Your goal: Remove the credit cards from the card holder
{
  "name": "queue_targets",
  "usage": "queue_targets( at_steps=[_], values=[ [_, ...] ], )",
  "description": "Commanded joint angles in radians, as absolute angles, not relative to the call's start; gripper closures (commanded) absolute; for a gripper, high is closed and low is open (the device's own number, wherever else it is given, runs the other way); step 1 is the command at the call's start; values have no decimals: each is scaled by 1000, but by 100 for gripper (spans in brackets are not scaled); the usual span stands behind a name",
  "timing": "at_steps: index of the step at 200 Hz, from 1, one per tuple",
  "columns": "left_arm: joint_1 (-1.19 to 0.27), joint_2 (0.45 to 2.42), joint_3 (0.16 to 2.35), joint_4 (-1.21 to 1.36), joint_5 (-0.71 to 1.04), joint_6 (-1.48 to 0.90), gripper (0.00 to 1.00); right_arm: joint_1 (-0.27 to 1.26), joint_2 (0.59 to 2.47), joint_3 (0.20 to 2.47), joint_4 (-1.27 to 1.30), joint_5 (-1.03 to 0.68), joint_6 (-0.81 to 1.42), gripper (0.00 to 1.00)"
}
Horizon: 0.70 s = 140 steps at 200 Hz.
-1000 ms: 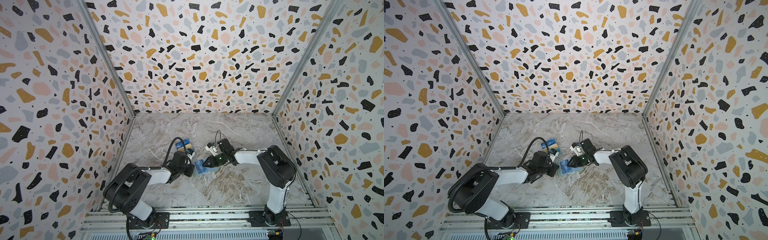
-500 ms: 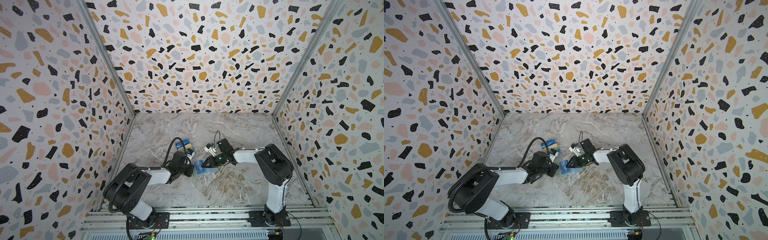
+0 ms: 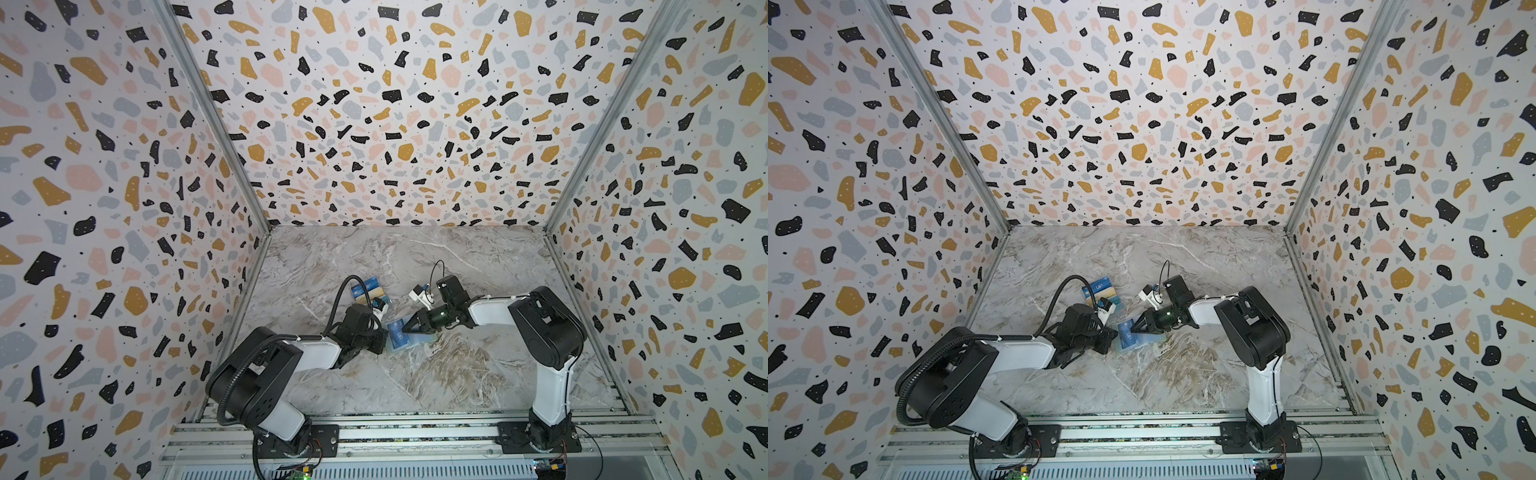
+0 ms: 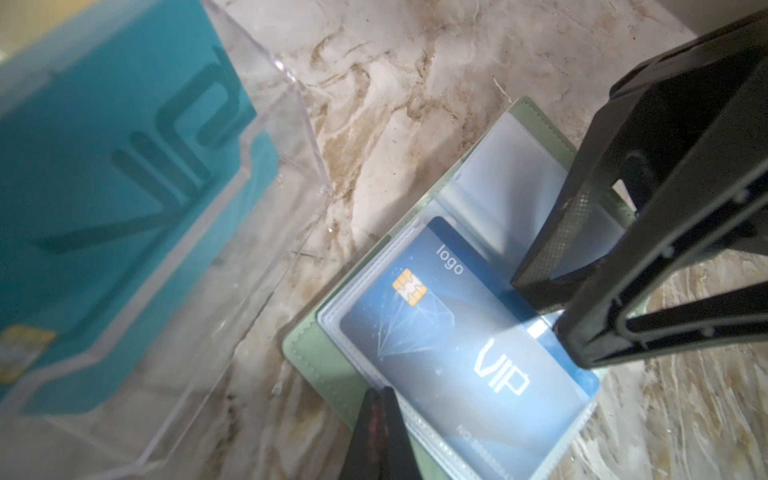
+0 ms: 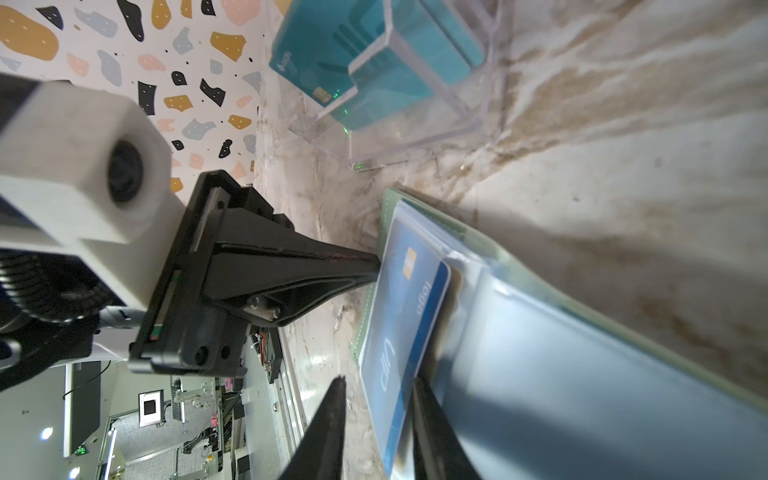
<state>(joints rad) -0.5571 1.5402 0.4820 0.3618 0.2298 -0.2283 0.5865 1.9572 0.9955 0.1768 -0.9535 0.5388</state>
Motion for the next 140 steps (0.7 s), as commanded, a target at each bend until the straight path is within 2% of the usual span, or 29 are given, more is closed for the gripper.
queue_targets(
  at_steps=[1,140],
  values=[
    [-555,1550,457,340,235,-239,100,592,1969,989,221,-1008,561,72],
    [-555,1567,433,382,238,-265,100,611,2026,1034,198,-1041,560,72]
  ],
)
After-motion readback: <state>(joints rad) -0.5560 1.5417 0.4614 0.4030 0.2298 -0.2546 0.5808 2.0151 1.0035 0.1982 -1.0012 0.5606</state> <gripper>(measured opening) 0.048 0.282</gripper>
